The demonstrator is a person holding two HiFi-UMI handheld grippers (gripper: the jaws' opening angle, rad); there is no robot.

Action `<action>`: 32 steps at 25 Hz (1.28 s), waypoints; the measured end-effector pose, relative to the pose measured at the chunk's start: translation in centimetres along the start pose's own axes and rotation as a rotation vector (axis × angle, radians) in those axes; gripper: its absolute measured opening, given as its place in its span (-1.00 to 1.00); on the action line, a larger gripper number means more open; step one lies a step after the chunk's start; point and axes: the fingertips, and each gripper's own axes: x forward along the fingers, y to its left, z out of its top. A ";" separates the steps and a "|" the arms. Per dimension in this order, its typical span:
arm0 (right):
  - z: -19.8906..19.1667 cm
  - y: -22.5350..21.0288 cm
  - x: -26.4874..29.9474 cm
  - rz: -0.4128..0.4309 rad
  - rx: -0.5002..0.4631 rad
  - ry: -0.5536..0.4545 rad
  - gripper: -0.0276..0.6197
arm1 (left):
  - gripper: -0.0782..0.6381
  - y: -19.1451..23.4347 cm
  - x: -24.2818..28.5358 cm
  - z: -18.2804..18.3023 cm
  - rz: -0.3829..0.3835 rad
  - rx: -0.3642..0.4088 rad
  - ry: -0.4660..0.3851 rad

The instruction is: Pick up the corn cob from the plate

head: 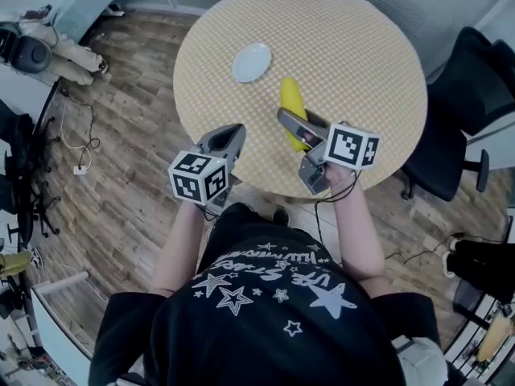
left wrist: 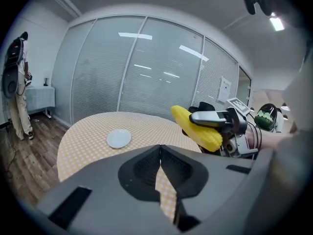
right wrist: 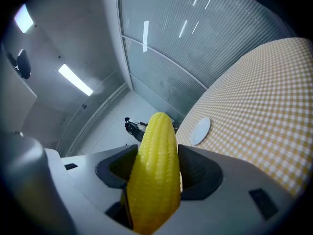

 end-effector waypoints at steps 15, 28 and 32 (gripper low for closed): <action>-6.5 6.5 -0.7 0.000 -0.061 0.035 -0.09 | -0.76 -1.9 -8.0 -2.1 -0.020 -0.016 -0.069; -12.7 11.1 -4.8 -0.050 -0.063 -0.016 -0.09 | -0.76 -4.6 -15.7 -5.1 -0.052 0.019 -0.099; -14.4 12.9 -5.0 -0.061 -0.076 -0.029 -0.09 | -0.76 -4.5 -18.0 -5.7 -0.065 0.025 -0.108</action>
